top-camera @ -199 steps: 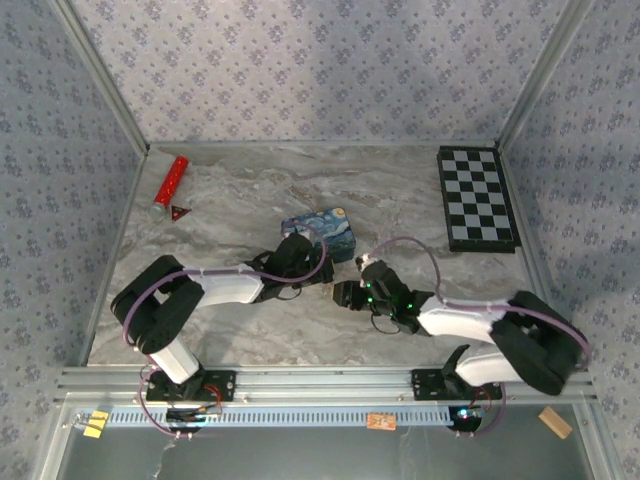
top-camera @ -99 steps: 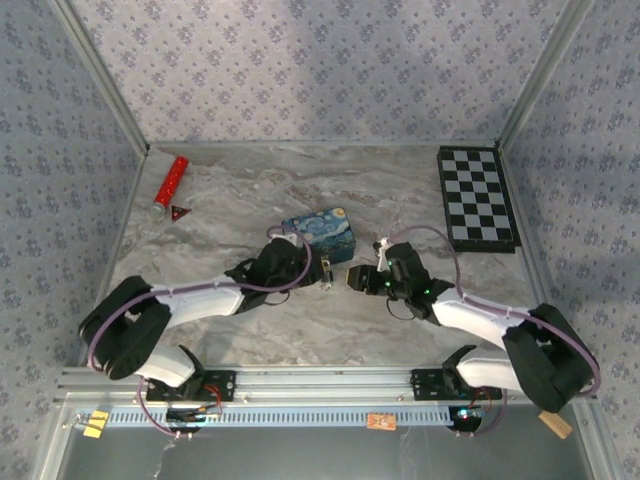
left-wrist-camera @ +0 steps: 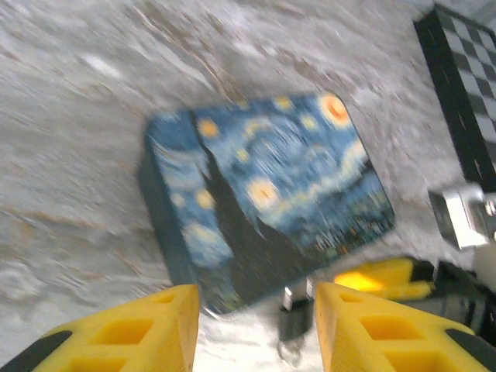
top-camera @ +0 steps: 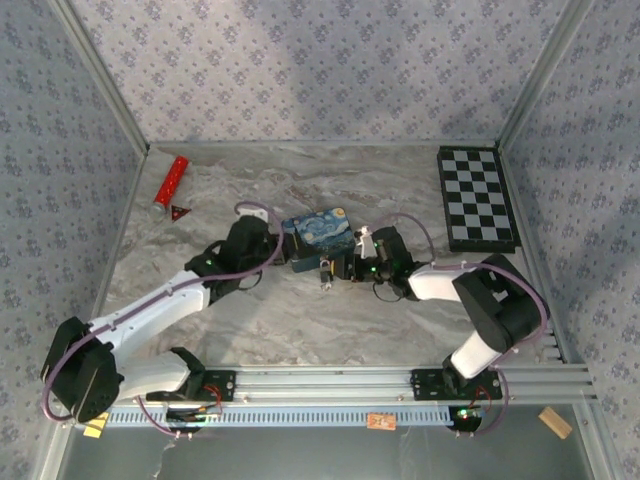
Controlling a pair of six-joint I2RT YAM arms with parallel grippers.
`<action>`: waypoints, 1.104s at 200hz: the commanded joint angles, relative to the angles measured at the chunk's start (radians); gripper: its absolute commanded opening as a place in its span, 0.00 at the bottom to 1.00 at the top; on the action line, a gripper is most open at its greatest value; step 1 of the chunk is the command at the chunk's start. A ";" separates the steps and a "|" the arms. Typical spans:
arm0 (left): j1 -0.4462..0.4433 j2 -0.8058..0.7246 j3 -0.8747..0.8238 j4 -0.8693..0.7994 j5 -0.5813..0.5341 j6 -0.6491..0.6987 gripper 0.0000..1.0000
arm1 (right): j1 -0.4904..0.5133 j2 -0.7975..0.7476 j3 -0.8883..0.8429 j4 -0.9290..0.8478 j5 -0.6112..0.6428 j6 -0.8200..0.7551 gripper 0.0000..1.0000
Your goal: Unlock a padlock with a key
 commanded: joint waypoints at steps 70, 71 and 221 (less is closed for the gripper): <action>0.121 0.282 0.119 -0.026 0.182 0.070 0.49 | 0.015 0.109 0.041 0.121 -0.059 -0.053 0.42; 0.121 0.284 0.119 -0.025 0.182 0.070 0.49 | 0.015 0.108 0.041 0.120 -0.057 -0.053 0.42; 0.142 0.462 0.159 -0.002 0.145 0.051 0.48 | 0.089 0.067 0.054 -0.056 0.114 -0.105 0.17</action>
